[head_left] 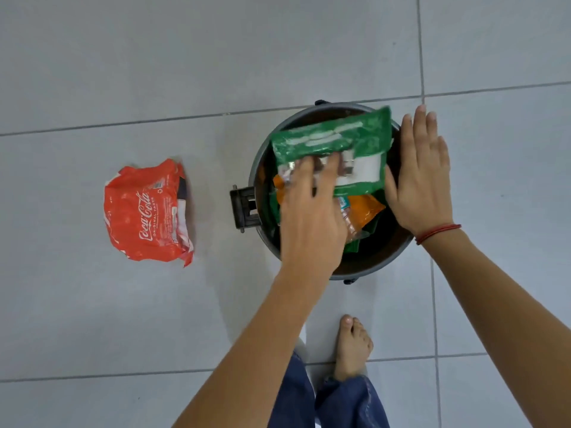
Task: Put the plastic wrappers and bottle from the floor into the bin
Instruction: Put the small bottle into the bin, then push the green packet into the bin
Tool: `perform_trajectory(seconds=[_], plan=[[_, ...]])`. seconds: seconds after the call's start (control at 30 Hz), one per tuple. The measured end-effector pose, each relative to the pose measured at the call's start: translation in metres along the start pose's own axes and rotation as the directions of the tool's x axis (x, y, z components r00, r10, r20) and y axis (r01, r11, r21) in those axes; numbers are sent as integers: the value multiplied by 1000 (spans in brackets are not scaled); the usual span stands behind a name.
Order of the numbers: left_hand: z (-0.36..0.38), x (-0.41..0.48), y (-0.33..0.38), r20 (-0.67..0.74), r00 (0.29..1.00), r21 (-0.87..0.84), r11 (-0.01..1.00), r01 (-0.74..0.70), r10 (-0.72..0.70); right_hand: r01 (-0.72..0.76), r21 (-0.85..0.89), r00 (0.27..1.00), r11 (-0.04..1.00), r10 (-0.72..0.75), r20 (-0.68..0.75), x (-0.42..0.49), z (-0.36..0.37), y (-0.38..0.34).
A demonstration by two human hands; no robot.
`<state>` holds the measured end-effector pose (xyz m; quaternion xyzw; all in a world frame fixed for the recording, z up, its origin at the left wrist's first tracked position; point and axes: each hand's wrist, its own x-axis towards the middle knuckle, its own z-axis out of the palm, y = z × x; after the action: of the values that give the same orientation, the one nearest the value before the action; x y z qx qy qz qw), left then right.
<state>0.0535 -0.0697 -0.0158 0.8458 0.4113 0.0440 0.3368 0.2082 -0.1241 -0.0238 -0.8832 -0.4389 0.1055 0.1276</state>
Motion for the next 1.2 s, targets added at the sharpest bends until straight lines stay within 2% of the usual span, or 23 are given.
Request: perform_trajectory(seconds=[0.03, 0.1, 0.13, 0.2, 0.37, 0.4, 0.5, 0.57, 0.6, 0.67, 0.7, 0.73, 0.77, 0.83, 0.87, 0.9, 0.93, 0.97, 1.0, 1.07, 1.1, 1.17, 1.2], plan=[[-17, 27, 15, 163, 986, 68, 997, 30, -40, -1, 0, 1000, 1000, 1, 1, 0, 0, 0], [2, 38, 7, 212, 971, 135, 987, 83, -110, -5, -7, 1000, 1000, 5, -9, 1, 1, 0], [14, 30, -5, 330, 927, 155, 979, 131, -176, -8, -8, 1000, 1000, 8, -17, 1, 1, 1], [21, 32, -21, 454, 844, 168, 958, 232, -284, -7, -9, 1000, 1000, 6, -25, 1, 3, 1], [-8, 35, -20, 576, 790, 141, 978, 155, -208, -2, -7, 1000, 1000, 2, -17, 1, 2, 5], [-19, 26, -18, 563, 810, 118, 986, 114, -161, -2, -8, 1000, 1000, 2, -16, 1, 2, 5], [-59, 6, -26, 402, 915, -79, 997, 8, 25, 2, -1, 1000, 1000, -2, -13, 1, 1, 4], [-83, -9, -41, 146, 988, -176, 984, -15, 41, 8, 7, 1000, 1000, -8, -11, 1, 2, 3], [-91, -15, -55, 11, 1000, -188, 982, 18, -17, 13, 10, 1000, 1000, -13, -10, 1, 2, 2], [-101, -7, -99, -305, 942, -203, 976, 75, -136, 16, 19, 1000, 1000, -16, -13, 1, 1, 2], [-101, -5, -122, -396, 892, -181, 971, 157, -218, 16, 22, 1000, 1000, -16, -17, 1, 1, 3], [-118, 14, -146, -431, 845, -178, 948, 264, -316, 17, 25, 1000, 1000, -17, -19, 1, 2, 3], [-94, 1, -187, -426, 786, -146, 892, 428, -448, 21, 26, 1000, 999, -21, -23, 0, 3, 4], [-42, -23, -246, -242, 735, 9, 756, 654, -633, 31, 23, 999, 999, -31, -33, 1, 4, 5], [-9, -54, -278, -44, 728, -28, 729, 684, -685, 36, 22, 999, 999, -35, -37, 1, 4, 6], [48, -101, -288, 174, 724, -29, 732, 681, -667, 41, 23, 998, 999, -40, -41, 1, 4, 6], [103, -142, -287, 239, 739, -31, 756, 654, -630, 46, 24, 998, 999, -45, -45, 1, 4, 7], [142, -178, -273, 226, 771, 67, 799, 597, -595, 49, 24, 998, 998, -48, -50, 0, 5, 8], [161, -192, -258, 245, 789, 52, 820, 570, -564, 51, 26, 997, 998, -50, -53, 0, 5, 8], [120, -167, -223, 339, 738, 160, 809, 565, -583, 47, 29, 998, 998, -45, -51, -1, 6, 8], [136, -174, -234, 390, 718, 219, 816, 535, -576, 41, 32, 998, 999, -39, -46, -1, 7, 8], [133, -167, -234, 357, 743, 194, 823, 533, -566, 30, 39, 999, 999, -28, -35, 0, 7, 8], [138, -169, -236, 311, 781, 143, 839, 525, -542, 25, 44, 999, 999, -24, -31, -1, 7, 7]])
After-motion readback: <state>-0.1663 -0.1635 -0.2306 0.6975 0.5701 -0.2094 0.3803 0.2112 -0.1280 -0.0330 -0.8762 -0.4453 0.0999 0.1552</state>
